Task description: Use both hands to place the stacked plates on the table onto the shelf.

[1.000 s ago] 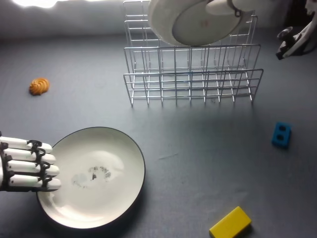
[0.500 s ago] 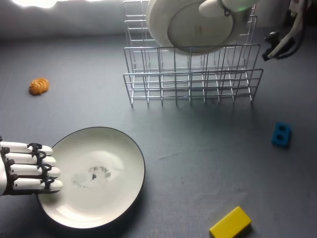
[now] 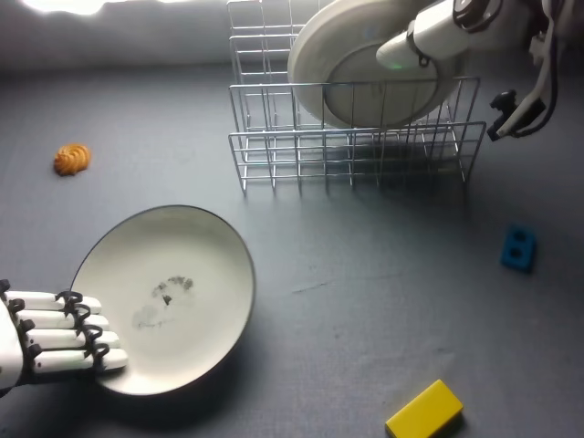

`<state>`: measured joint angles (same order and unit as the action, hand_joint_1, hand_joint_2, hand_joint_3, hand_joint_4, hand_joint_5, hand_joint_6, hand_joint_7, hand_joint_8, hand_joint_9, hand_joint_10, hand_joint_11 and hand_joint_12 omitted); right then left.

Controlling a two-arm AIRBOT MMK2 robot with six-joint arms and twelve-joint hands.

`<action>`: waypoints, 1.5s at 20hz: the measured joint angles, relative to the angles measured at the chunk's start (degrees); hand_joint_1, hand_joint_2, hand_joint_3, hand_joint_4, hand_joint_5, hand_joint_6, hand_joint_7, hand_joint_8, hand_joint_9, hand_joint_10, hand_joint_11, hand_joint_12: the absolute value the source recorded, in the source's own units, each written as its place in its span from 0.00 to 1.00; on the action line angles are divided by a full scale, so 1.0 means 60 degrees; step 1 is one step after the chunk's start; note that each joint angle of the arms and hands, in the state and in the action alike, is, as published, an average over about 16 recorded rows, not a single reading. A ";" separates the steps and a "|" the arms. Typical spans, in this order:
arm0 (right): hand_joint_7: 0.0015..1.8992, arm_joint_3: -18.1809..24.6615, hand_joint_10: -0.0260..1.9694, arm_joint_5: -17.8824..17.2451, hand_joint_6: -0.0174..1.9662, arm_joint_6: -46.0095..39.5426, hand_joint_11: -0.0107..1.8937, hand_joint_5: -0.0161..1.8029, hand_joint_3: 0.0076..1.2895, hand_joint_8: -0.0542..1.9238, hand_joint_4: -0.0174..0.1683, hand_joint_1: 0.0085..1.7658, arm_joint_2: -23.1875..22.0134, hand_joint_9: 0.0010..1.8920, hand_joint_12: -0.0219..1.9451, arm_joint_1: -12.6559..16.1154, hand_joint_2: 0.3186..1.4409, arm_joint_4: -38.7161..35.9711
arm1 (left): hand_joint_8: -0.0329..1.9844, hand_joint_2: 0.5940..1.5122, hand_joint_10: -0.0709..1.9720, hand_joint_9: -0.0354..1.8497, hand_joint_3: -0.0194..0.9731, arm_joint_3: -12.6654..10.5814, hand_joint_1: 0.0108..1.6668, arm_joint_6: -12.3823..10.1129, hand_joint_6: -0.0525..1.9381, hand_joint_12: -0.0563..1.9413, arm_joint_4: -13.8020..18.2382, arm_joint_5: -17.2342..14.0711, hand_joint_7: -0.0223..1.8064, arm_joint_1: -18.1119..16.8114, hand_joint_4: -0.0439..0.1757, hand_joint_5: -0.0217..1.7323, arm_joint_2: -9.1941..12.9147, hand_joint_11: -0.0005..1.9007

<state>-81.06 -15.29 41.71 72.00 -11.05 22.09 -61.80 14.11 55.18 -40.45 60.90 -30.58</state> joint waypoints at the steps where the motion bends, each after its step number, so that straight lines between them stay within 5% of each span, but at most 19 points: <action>1: 0.50 -0.0026 0.59 -0.0012 0.60 0.0000 0.41 0.46 0.00 0.54 0.05 0.76 0.0015 0.47 0.63 -0.0047 0.60 0.0001 | 0.02 0.55 0.04 0.03 0.04 0.0033 0.01 -0.0005 0.02 0.02 -0.0073 0.0009 0.02 0.0043 0.15 0.03 -0.0012 0.01; 16: 0.48 -0.0089 0.55 -0.0103 0.62 -0.0021 0.42 0.44 0.00 0.56 0.05 0.75 0.0047 0.47 0.63 -0.0271 0.63 -0.0022 | 0.02 0.55 0.04 0.03 0.04 -0.0096 0.01 -0.0018 0.03 0.03 -0.0136 -0.1098 0.03 0.0248 0.18 0.04 0.0045 0.01; 22: 0.47 -0.0051 0.40 -0.0090 0.52 -0.0039 0.38 0.41 0.00 0.40 0.06 0.70 0.0019 0.47 0.64 -0.0264 0.68 -0.0065 | 0.02 0.55 0.04 0.03 0.04 -0.0285 0.01 0.0047 0.03 0.03 -0.0563 -0.1343 0.02 0.0142 0.21 0.04 0.0085 0.01; 30: 0.47 0.0056 0.16 -0.0159 0.26 -0.0058 0.29 0.39 0.00 0.14 0.07 0.62 -0.0030 0.46 0.65 -0.0131 0.71 -0.0299 | 0.02 0.55 0.04 0.03 0.04 -0.0363 0.01 0.0161 0.03 0.03 -0.1886 -0.0444 0.02 -0.0226 0.22 0.04 0.0047 0.01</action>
<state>-80.72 -16.25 41.36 71.82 -11.84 20.29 -63.98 15.08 43.87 -43.12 59.54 -30.29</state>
